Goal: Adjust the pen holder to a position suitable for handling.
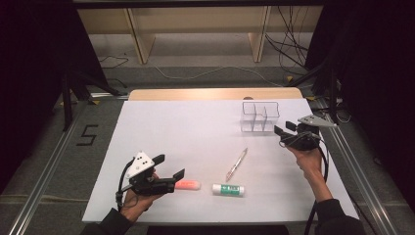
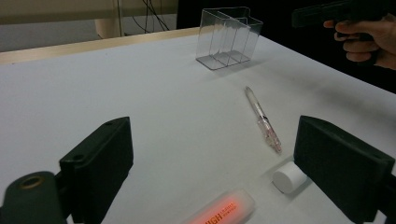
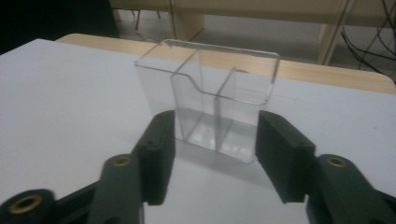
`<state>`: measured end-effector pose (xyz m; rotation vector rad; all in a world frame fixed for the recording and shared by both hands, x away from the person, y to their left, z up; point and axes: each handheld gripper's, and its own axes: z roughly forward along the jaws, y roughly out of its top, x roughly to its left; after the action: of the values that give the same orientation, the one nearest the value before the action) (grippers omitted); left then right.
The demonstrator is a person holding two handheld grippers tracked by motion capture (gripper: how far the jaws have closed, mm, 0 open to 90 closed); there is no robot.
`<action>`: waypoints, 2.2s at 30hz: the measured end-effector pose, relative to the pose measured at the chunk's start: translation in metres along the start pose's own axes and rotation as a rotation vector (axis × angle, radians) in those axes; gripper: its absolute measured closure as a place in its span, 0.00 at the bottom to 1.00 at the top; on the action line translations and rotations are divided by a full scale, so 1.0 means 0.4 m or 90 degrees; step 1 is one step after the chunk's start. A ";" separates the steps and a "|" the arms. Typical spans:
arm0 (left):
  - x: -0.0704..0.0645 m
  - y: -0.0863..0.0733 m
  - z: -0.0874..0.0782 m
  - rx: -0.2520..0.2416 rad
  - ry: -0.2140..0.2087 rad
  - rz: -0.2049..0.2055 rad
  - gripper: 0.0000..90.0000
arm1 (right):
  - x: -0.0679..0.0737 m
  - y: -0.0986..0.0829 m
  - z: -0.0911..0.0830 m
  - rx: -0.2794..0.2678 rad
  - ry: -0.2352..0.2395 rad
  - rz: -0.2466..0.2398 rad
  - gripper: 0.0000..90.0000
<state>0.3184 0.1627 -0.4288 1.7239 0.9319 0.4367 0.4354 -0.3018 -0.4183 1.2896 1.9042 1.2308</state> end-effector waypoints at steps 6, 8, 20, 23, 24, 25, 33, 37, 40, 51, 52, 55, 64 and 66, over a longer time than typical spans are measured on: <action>-0.001 0.000 0.001 -0.001 -0.001 -0.002 0.12 | -0.051 0.015 0.012 0.014 -0.024 0.022 0.79; -0.001 0.000 0.001 -0.001 0.000 -0.002 0.12 | -0.067 0.019 0.025 0.025 -0.038 0.024 0.85; 0.000 0.000 0.002 0.000 -0.001 -0.006 0.13 | -0.127 0.033 0.128 0.070 -0.072 0.052 1.00; 0.000 0.000 0.002 -0.001 -0.001 -0.006 0.13 | -0.131 0.038 0.152 0.082 -0.071 0.051 1.00; 0.000 0.000 0.002 -0.001 -0.002 -0.006 0.13 | -0.131 0.038 0.152 0.082 -0.071 0.051 1.00; 0.001 0.000 0.001 0.000 -0.002 -0.006 0.13 | -0.133 0.040 0.158 0.084 -0.070 0.050 1.00; 0.001 0.000 0.000 0.000 -0.002 -0.006 0.13 | -0.143 0.045 0.203 0.106 -0.065 0.060 1.00; 0.002 0.000 0.000 0.000 -0.003 -0.007 0.13 | -0.145 0.043 0.227 0.112 -0.051 0.062 1.00; 0.003 0.001 -0.002 -0.001 -0.003 -0.004 0.13 | -0.149 0.047 0.236 0.113 -0.048 0.059 1.00; 0.001 0.001 -0.001 -0.002 -0.001 -0.002 0.13 | -0.146 0.051 0.268 0.118 -0.030 0.059 1.00; 0.001 0.001 -0.002 -0.002 -0.002 0.000 0.13 | -0.143 0.054 0.271 0.119 -0.030 0.056 1.00; 0.001 0.002 -0.003 -0.001 -0.002 -0.001 0.13 | -0.134 0.058 0.277 0.119 -0.025 0.051 1.00; 0.001 0.002 -0.004 -0.004 -0.001 -0.002 0.13 | -0.083 0.073 0.310 0.119 -0.002 0.034 1.00; 0.001 0.002 -0.004 -0.003 -0.001 -0.001 0.13 | -0.071 0.075 0.316 0.120 0.003 0.030 1.00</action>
<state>0.3179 0.1640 -0.4275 1.7182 0.9303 0.4361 0.5618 -0.2746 -0.4498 1.4354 2.0438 1.1001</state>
